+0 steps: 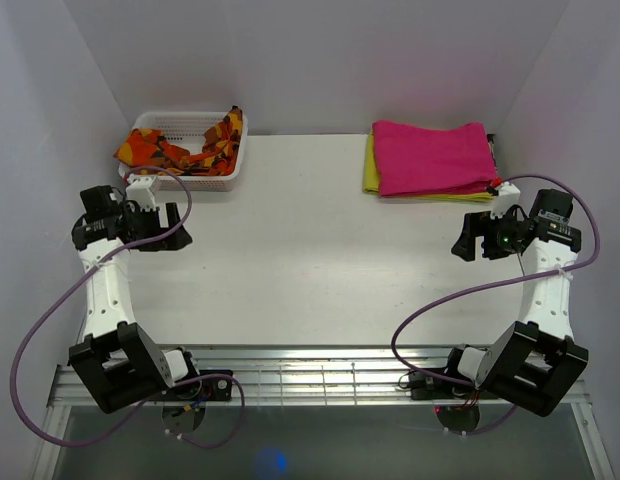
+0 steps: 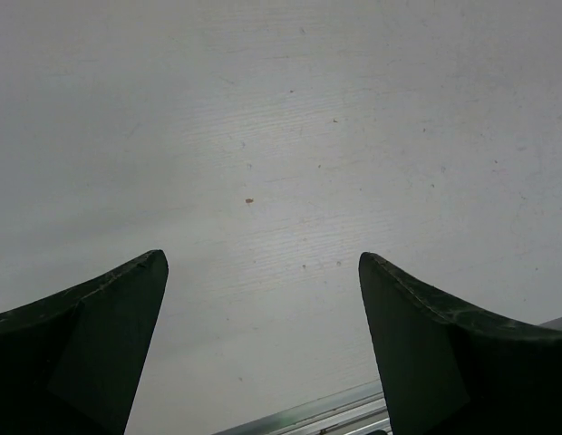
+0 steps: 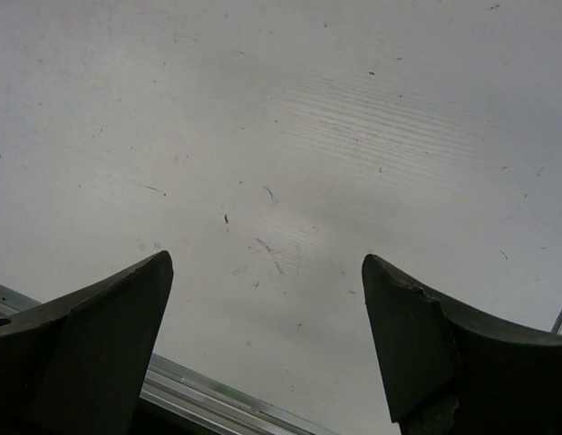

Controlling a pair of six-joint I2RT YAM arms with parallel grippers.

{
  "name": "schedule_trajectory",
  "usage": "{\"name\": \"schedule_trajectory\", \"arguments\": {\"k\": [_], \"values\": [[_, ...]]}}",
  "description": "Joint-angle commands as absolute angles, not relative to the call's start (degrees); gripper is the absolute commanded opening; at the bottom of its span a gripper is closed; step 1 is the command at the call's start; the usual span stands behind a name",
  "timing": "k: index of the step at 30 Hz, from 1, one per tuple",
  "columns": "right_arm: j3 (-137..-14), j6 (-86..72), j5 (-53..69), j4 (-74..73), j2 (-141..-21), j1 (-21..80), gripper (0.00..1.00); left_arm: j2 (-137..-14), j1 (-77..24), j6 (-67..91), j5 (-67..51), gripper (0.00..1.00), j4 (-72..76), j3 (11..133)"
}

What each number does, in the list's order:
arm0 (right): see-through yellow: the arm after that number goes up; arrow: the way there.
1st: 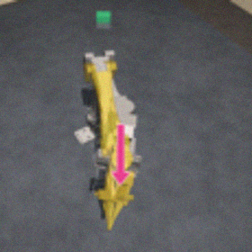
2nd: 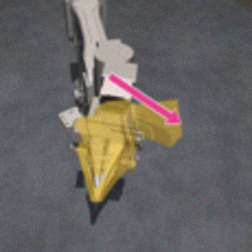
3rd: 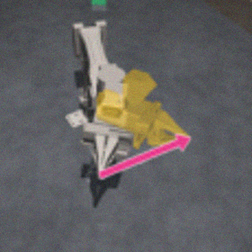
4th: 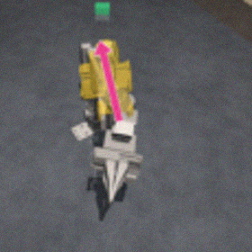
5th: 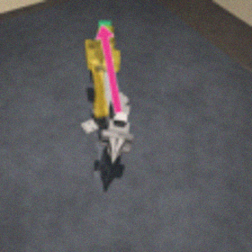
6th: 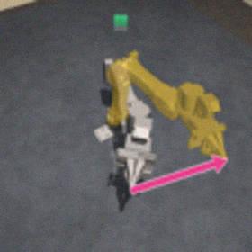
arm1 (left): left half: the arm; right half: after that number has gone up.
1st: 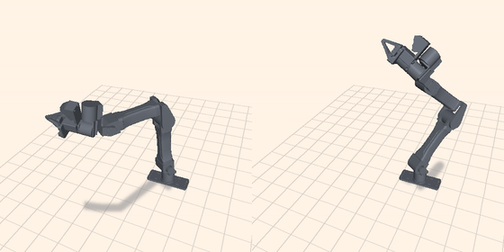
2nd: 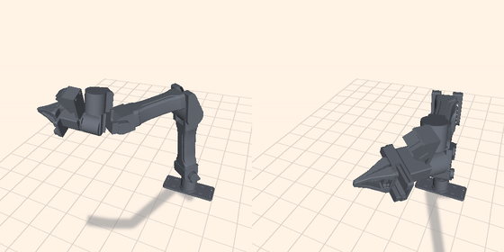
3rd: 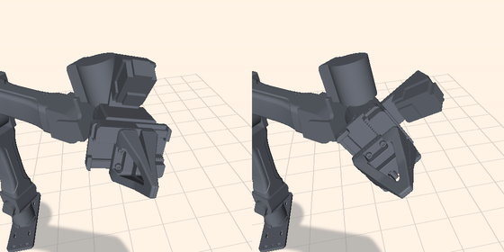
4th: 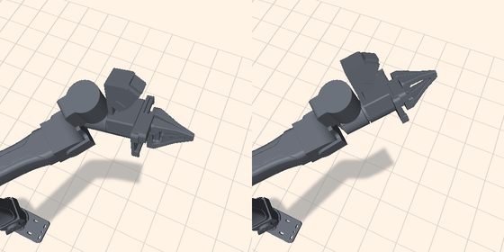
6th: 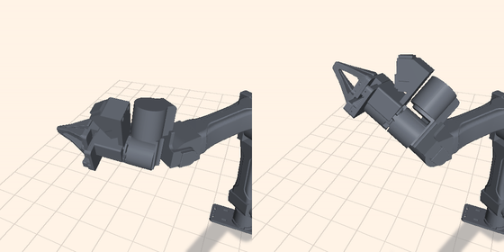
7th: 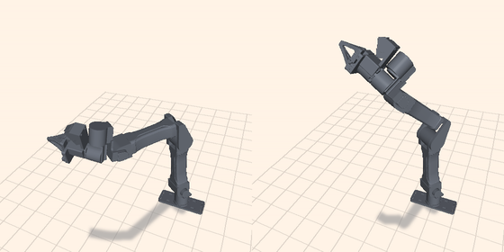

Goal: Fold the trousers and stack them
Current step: Grab the trousers from the pile

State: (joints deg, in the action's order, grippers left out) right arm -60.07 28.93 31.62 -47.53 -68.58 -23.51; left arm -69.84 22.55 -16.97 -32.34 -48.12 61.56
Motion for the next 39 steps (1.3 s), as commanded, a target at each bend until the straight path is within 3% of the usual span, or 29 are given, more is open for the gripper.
{"name": "schedule_trajectory", "arguments": {"k": [1, 11, 19, 30, 39], "values": [[-59.7, 28.2, 33.7, -47.5, -68.0, -23.6, 0.90, -71.3, 22.4, -17.4, -32.9, 0.98, -45.1, 67.6], [-59.7, 27.5, 33.5, -46.9, -70.7, -23.5, 0.90, -104.7, 21.4, 6.0, -41.3, 0.98, -38.3, 110.1], [-60.6, 28.1, 30.9, -47.6, -72.9, -23.4, 0.90, -127.9, 14.3, 11.4, -32.8, 0.98, -32.7, 136.7], [-60.1, 28.3, 27.9, -47.7, -75.4, -23.4, 0.90, -141.8, 3.4, 0.2, -18.9, 0.98, -25.5, 133.0], [-60.6, 27.0, 27.8, -47.5, -76.2, -23.4, 0.90, -151.4, 1.8, -5.9, -5.8, 0.98, -26.1, 134.6]]}}
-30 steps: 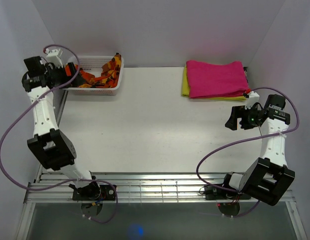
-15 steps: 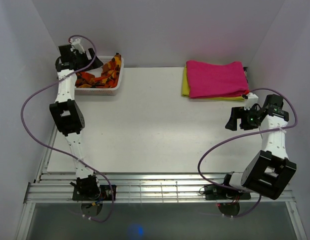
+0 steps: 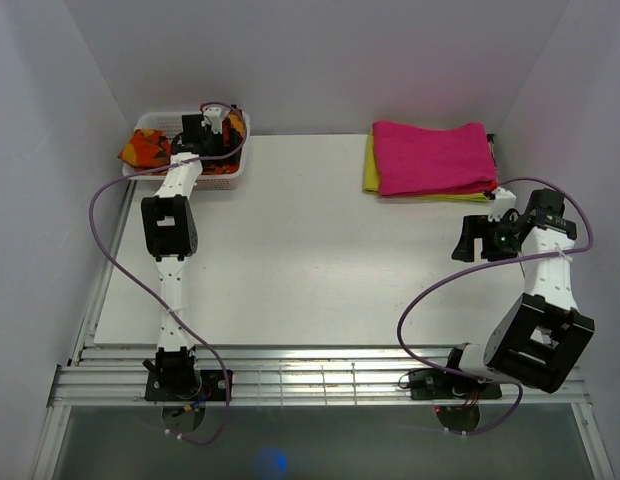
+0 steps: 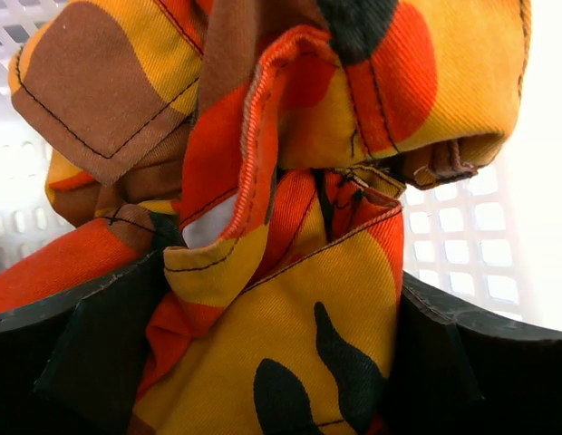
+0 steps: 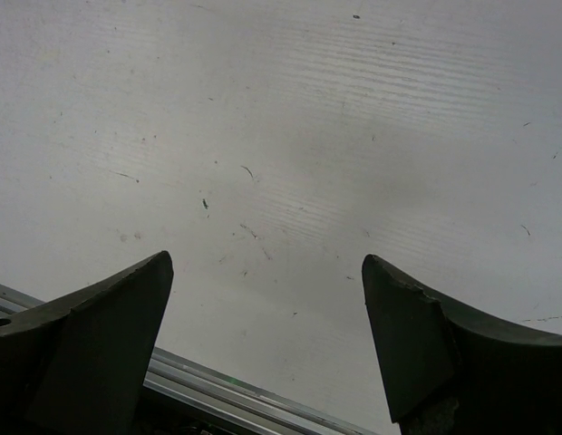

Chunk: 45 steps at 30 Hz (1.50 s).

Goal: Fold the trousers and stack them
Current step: Grab the trousers from the pile, then move the trousers to the center of the board

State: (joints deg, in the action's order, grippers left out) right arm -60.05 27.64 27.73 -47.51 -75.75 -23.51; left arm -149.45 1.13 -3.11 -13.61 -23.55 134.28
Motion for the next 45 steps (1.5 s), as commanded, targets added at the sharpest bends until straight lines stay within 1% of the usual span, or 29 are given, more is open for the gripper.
{"name": "schedule_trajectory", "arguments": {"k": [1, 3, 4, 5, 7, 8, 9, 10, 14, 21, 29, 35, 37, 38, 41, 42, 43, 45], "values": [[-61.1, 27.0, 27.8, -47.5, -76.5, -23.4, 0.90, -151.8, 1.8, -6.2, -5.8, 0.98, -26.3, 134.4], [-61.8, 26.7, 27.8, -47.5, -76.9, -23.4, 0.90, -153.5, 1.5, -7.9, -6.6, 0.96, -27.7, 134.5], [-62.4, 26.6, 27.9, -47.5, -77.1, -23.4, 0.90, -154.3, 1.4, -8.7, -6.1, 0.79, -28.1, 134.8], [-62.8, 26.6, 28.0, -48.1, -77.2, -23.4, 0.90, -155.2, 1.4, -9.2, -5.5, 0.66, -28.8, 135.6], [-63.6, 27.2, 28.9, -49.6, -77.1, -23.5, 0.90, -154.0, 1.7, -7.5, -4.0, 0.46, -28.0, 136.8], [-63.6, 27.6, 29.4, -50.1, -76.5, -23.4, 0.90, -151.8, 1.9, -6.3, -6.1, 0.34, -26.6, 136.4], [-63.4, 27.7, 29.2, -49.9, -76.0, -23.4, 0.90, -149.2, 2.0, -5.3, -6.9, 0.07, -24.7, 136.2], [-63.4, 27.7, 29.2, -49.9, -75.6, -23.5, 0.90, -146.8, 2.1, -4.6, -6.8, 0.00, -21.0, 136.5], [-63.5, 27.0, 30.2, -50.1, -74.2, -23.5, 0.90, -135.4, 2.0, -6.2, -6.9, 0.00, -7.9, 135.2], [-63.1, 26.5, 31.9, -50.0, -72.2, -23.4, 0.90, -123.1, 2.1, -11.1, -6.4, 0.00, 7.6, 131.6], [-62.0, 26.5, 33.4, -50.0, -68.9, -23.4, 0.90, -115.2, 2.1, -12.6, -6.0, 0.00, 13.4, 137.4], [-60.8, 26.5, 35.0, -49.6, -66.7, -23.5, 0.90, -105.6, 2.1, -9.9, -9.6, 0.00, 16.6, 137.5], [-60.4, 26.2, 35.8, -49.4, -66.2, -23.4, 0.90, -102.7, 2.1, -7.6, -12.2, 0.00, 16.6, 135.5], [-60.3, 26.0, 36.4, -49.4, -66.0, -23.4, 0.90, -99.2, 2.1, -5.6, -13.7, 0.00, 16.5, 134.1], [-59.9, 25.6, 37.7, -49.4, -65.3, -23.4, 0.90, -92.6, 2.0, -1.6, -20.6, 0.00, 16.3, 124.6], [-59.9, 25.5, 38.0, -49.3, -65.0, -23.4, 0.90, -87.5, 1.6, -0.7, -23.1, 0.00, 16.3, 121.1], [-59.8, 25.5, 38.2, -49.3, -64.7, -23.4, 0.90, -84.8, 1.1, -0.6, -26.5, 0.00, 16.3, 113.7], [-59.6, 25.7, 38.6, -49.7, -64.1, -23.4, 0.90, -77.6, 1.0, 1.7, -29.9, 0.00, 16.0, 106.6]]}}
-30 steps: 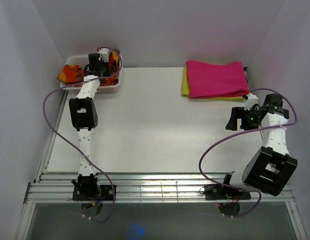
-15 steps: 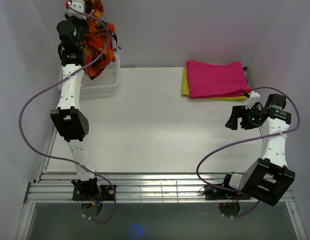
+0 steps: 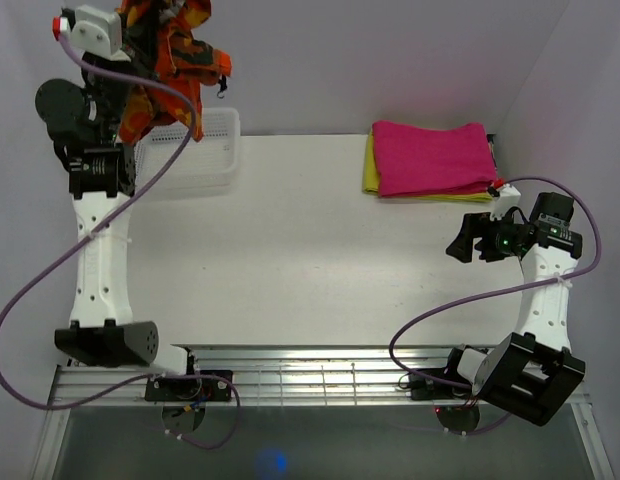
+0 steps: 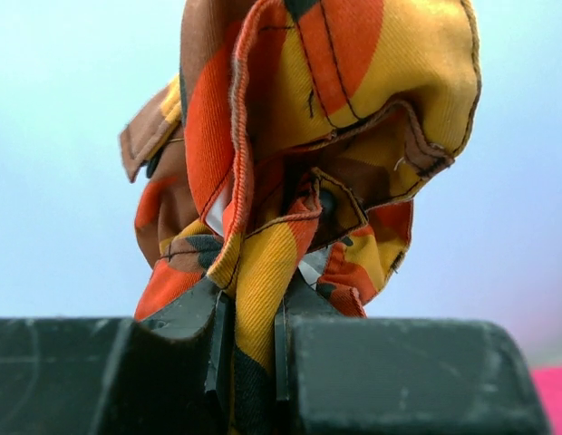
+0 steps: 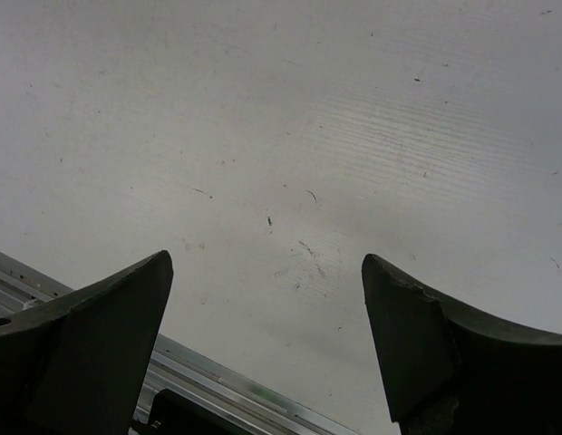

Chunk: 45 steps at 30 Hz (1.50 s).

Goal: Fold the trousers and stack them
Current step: Move the trousers to the center of the board, then flatten the trousers out

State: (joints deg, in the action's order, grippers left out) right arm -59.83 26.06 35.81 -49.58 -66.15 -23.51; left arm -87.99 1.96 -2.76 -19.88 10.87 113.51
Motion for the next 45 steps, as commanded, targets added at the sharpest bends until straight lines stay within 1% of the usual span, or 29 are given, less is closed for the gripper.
{"name": "schedule_trajectory", "arguments": {"k": [1, 3, 4, 5, 7, 8, 9, 11, 12, 14, 15, 17, 19, 20, 22, 23, 24, 26, 30, 33, 34, 35, 37, 38, 40, 41, 43, 44, 45], "values": [[-59.6, 26.0, 38.5, -49.8, -63.8, -23.5, 0.90, -75.3, 1.0, 2.0, -31.3, 0.00, 15.7, 99.5], [-60.0, 27.0, 38.4, -51.2, -63.5, -23.4, 0.90, -70.7, 1.0, 4.2, -32.9, 0.00, 13.8, 92.1], [-60.4, 27.6, 38.5, -51.8, -63.5, -23.5, 0.90, -66.4, 1.0, 3.8, -37.0, 0.00, 12.2, 88.5], [-61.1, 28.5, 38.3, -52.4, -63.4, -23.4, 0.90, -64.4, 1.0, 2.5, -39.4, 0.00, 10.4, 81.7], [-61.4, 29.7, 38.3, -54.2, -62.9, -23.5, 0.90, -59.5, -1.9, 1.5, -40.8, 0.00, 5.3, 74.6], [-61.4, 30.7, 38.3, -54.6, -62.8, -23.5, 0.90, -58.5, -2.6, 0.3, -41.1, 0.00, 3.3, 68.8], [-61.3, 31.0, 38.3, -55.4, -62.5, -23.4, 0.90, -57.9, -4.6, -1.0, -40.2, 0.00, 0.3, 66.2], [-61.1, 31.7, 38.3, -56.0, -62.5, -23.4, 0.90, -57.9, -6.1, -2.5, -37.4, 0.00, -2.6, 62.0], [-60.9, 32.2, 38.3, -56.3, -62.7, -23.4, 0.90, -58.4, -7.2, -3.0, -37.5, 0.00, -3.3, 58.3], [-60.7, 32.6, 38.5, -57.1, -63.0, -23.4, 0.90, -59.4, -8.9, -4.7, -37.4, 0.00, -3.8, 55.5], [-60.6, 32.9, 38.8, -57.3, -63.2, -23.4, 0.90, -61.2, -11.5, -5.9, -37.1, 0.00, -4.5, 53.3], [-60.3, 32.9, 39.4, -57.3, -63.4, -23.4, 0.90, -64.0, -17.0, -11.4, -36.0, 0.00, -6.6, 52.3], [-60.0, 32.5, 40.2, -57.3, -64.1, -23.4, 0.90, -69.5, -20.6, -14.8, -31.7, 0.00, -10.5, 53.0], [-60.1, 32.1, 41.4, -57.3, -64.9, -23.4, 0.90, -73.8, -22.9, -15.2, -30.1, 0.05, -13.0, 55.4], [-60.4, 31.5, 43.0, -57.1, -65.8, -23.2, 0.90, -78.1, -23.4, -14.6, -32.5, 0.33, -17.4, 59.8], [-60.6, 31.0, 44.5, -57.0, -66.4, -23.2, 0.90, -79.9, -23.6, -14.2, -34.5, 0.53, -22.4, 62.5], [-61.0, 30.6, 45.3, -56.7, -67.4, -23.0, 0.90, -81.3, -23.6, -13.8, -36.6, 0.62, -24.8, 65.1], [-62.1, 28.6, 47.0, -55.7, -68.5, -22.3, 0.90, -82.9, -23.6, -12.8, -39.4, 0.86, -29.2, 71.7], [-62.4, 23.0, 49.7, -48.7, -70.9, -20.4, 0.90, -82.3, -23.6, -12.7, -38.1, 0.93, -35.8, 81.1], [-61.2, 18.8, 50.4, -43.9, -72.1, -16.5, 0.91, -83.1, -23.5, -16.4, -37.2, 0.93, -43.4, 86.2], [-60.8, 18.5, 50.3, -40.8, -72.3, -13.6, 0.91, -83.3, -23.5, -18.5, -37.7, 0.93, -45.8, 86.7], [-60.7, 18.5, 48.4, -39.5, -72.6, -11.4, 0.92, -82.6, -23.5, -23.0, -38.9, 0.93, -49.8, 86.2], [-61.3, 19.3, 45.5, -37.2, -73.6, -7.1, 0.92, -81.0, -23.5, -26.6, -39.0, 0.93, -52.2, 84.2], [-62.0, 19.6, 43.1, -37.0, -74.3, -2.5, 0.92, -79.8, -23.4, -28.6, -38.9, 0.93, -53.0, 82.7], [-64.5, 20.6, 41.5, -37.9, -77.0, 2.3, 0.94, -76.7, -22.4, -29.2, -38.1, 0.93, -54.5, 78.0], [-65.2, 21.1, 39.9, -38.6, -77.9, 6.8, 0.94, -75.7, -19.7, -29.2, -38.2, 0.93, -54.8, 76.5], [-65.4, 22.8, 37.5, -38.2, -79.8, 11.3, 0.95, -73.6, -15.3, -29.0, -40.2, 0.94, -55.5, 73.1], [-65.2, 23.5, 34.0, -37.2, -80.2, 16.1, 0.95, -73.4, -10.2, -29.5, -41.1, 0.94, -57.7, 72.7], [-64.9, 24.9, 31.8, -36.3, -80.9, 18.7, 0.95, -74.0, -7.8, -31.4, -42.2, 0.94, -59.0, 72.3]]}}
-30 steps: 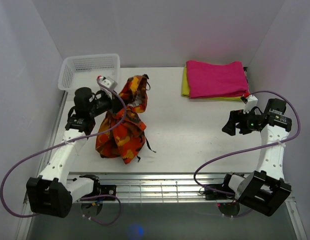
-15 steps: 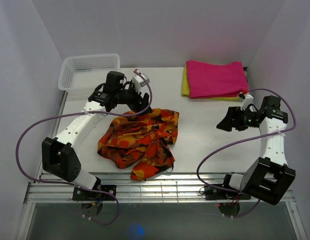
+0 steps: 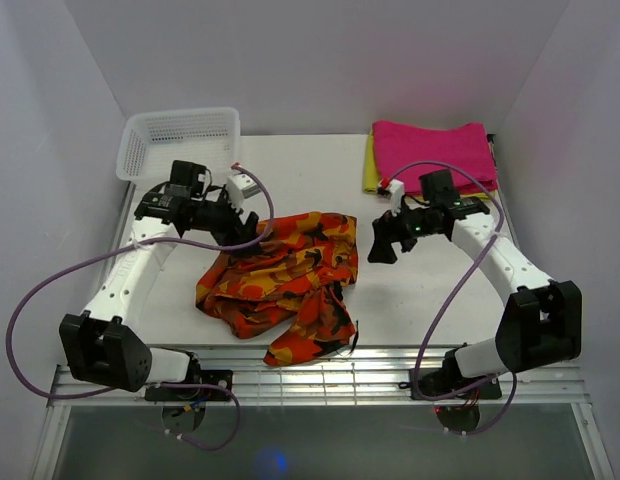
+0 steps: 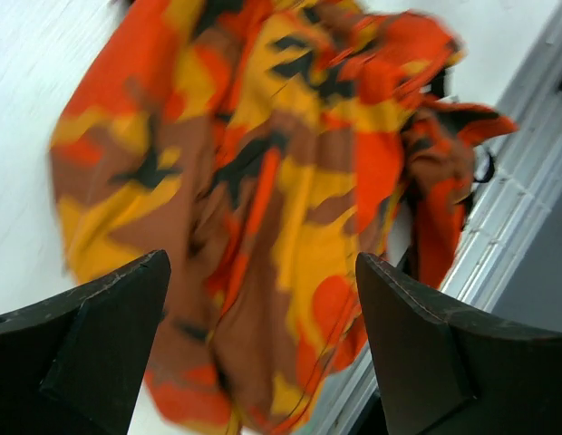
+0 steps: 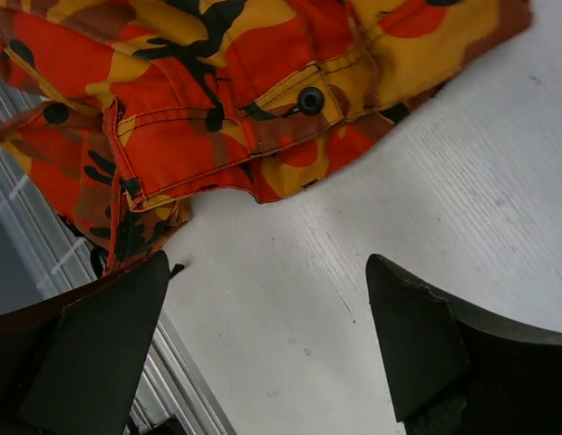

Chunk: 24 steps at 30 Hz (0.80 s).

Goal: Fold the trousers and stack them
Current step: Flatten the trousers out

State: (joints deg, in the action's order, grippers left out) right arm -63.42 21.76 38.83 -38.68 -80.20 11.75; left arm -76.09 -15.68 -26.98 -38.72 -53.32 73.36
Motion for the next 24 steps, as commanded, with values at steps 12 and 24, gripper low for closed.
{"name": "schedule_trajectory", "arguments": {"k": [12, 24], "values": [[-66.8, 40.5, 18.6, -34.1, -87.5, 39.8, 0.92, -79.9, 19.1, -54.7, -46.9, 0.96, -80.4, 69.8], [-64.0, 45.7, 8.6, -31.4, -89.3, 41.0, 0.16, -74.6, 19.2, -67.2, -37.4, 0.97, -69.9, 51.2]]}}
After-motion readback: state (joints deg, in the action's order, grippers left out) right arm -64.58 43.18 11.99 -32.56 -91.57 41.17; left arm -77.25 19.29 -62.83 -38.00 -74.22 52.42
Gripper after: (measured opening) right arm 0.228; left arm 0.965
